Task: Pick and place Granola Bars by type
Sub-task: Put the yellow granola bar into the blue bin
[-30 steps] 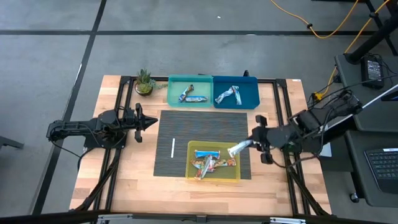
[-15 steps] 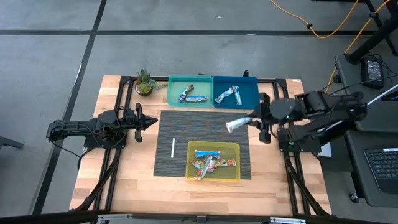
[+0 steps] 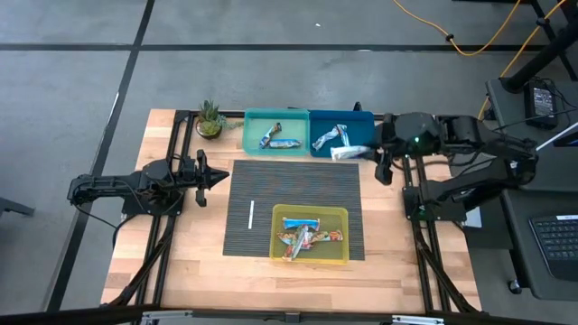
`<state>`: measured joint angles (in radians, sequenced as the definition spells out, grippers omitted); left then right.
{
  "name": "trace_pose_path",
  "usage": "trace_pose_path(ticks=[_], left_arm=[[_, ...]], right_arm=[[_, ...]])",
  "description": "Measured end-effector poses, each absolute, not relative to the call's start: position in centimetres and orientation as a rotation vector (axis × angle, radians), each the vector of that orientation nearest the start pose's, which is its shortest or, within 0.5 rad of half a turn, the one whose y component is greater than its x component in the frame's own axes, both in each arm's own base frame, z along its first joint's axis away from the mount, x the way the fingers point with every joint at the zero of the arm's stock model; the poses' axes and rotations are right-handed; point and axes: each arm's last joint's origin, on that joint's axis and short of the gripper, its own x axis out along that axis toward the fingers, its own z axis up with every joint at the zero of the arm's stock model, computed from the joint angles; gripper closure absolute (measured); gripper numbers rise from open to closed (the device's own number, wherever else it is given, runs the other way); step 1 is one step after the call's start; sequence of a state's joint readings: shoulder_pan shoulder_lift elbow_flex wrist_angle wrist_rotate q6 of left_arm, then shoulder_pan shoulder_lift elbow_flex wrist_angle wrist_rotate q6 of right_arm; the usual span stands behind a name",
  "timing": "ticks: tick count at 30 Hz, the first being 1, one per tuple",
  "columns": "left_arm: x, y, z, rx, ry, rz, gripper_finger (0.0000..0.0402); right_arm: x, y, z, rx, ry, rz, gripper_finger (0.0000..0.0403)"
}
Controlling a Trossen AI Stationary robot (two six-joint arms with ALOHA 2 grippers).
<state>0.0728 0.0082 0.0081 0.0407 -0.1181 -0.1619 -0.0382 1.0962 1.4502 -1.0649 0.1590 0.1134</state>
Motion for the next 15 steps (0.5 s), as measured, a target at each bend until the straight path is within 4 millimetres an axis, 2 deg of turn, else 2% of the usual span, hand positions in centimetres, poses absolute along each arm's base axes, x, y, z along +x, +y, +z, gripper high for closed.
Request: trace_pose_path(ticks=[15], left_arm=[[9.7, 1.0, 17.0, -0.162, -0.056, 0.187, 0.0396]], right_arm=[[16.9, -6.0, 41.8, 0.074, 0.724, -0.396, 0.0306]])
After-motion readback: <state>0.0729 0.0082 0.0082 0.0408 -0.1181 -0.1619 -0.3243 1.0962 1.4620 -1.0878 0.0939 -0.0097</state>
